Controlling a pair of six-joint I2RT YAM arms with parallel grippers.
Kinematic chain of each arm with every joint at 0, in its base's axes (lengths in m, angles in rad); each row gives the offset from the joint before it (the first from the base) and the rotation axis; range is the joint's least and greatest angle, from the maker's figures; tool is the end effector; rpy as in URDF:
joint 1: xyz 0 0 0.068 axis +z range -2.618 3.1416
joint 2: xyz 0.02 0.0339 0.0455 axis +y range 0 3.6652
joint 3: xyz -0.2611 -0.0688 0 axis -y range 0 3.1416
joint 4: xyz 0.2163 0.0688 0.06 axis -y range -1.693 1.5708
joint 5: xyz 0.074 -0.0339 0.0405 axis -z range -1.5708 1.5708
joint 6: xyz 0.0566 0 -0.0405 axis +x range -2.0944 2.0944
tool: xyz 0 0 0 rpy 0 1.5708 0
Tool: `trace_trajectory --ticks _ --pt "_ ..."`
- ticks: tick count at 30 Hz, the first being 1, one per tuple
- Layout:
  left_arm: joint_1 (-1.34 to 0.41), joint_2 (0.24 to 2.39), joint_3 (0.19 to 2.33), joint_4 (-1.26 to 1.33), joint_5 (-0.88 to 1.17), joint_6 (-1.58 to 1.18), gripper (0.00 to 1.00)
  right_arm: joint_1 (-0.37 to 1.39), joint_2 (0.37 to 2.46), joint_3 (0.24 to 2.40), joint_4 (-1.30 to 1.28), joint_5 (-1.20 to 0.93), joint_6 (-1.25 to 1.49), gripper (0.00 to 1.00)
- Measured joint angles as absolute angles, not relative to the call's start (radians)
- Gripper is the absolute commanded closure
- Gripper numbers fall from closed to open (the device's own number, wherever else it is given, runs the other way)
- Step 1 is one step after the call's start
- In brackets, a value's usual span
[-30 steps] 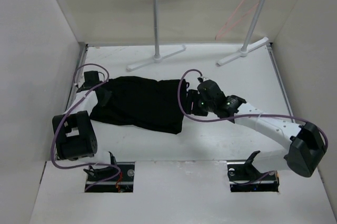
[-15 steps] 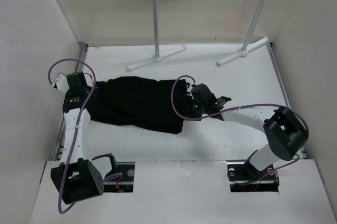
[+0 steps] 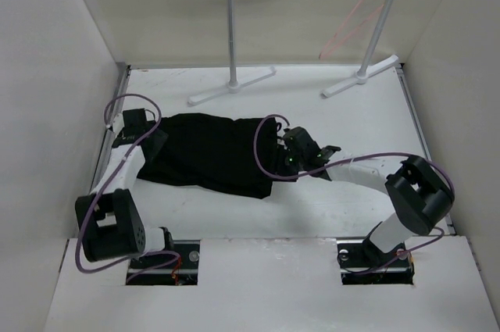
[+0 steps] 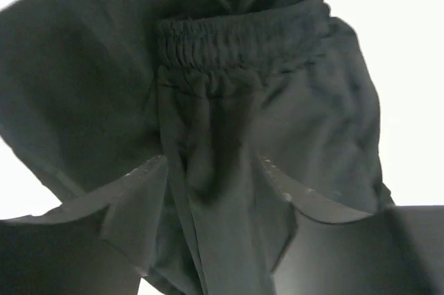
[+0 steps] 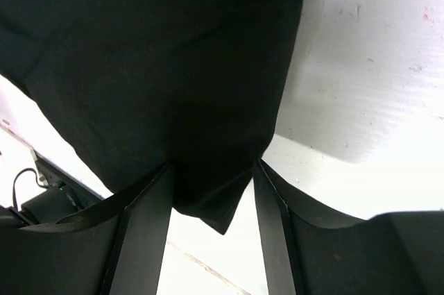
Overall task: Place the trousers on the hanger
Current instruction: Fold the trousers at the center of the board.
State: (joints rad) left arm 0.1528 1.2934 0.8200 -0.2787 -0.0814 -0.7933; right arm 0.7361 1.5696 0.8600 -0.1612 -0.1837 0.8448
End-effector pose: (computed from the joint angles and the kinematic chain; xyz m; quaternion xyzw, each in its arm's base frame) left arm 0.2598 0.0447 0.2303 -0.4320 0.8086 -0.0898 0.3892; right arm 0.2201 0.2134 0.1800 0.0194 0.9357 0.3033 0.1790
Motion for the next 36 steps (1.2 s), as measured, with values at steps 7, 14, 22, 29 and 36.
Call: trace_trajectory --ticks 7,14,22,29,36 --pt "0.179 1.456 0.827 -0.273 -0.079 -0.791 0.91 0.736 1.547 0.834 -0.152 -0.184 0.85 0.49" --pt "0.185 1.358 0.86 -0.306 -0.09 -0.791 0.96 0.736 1.551 0.832 -0.143 -0.189 0.857 0.88" --pt "0.213 1.176 0.833 -0.358 -0.134 -0.791 0.9 0.727 1.566 0.813 -0.118 -0.191 0.865 0.91" --pt "0.27 1.247 0.75 -0.422 -0.162 -0.796 0.54 0.712 1.557 0.794 -0.142 -0.19 0.859 0.59" --pt "0.263 1.128 0.776 -0.48 -0.164 -0.8 0.61 0.712 1.419 0.818 -0.259 -0.191 0.807 0.73"
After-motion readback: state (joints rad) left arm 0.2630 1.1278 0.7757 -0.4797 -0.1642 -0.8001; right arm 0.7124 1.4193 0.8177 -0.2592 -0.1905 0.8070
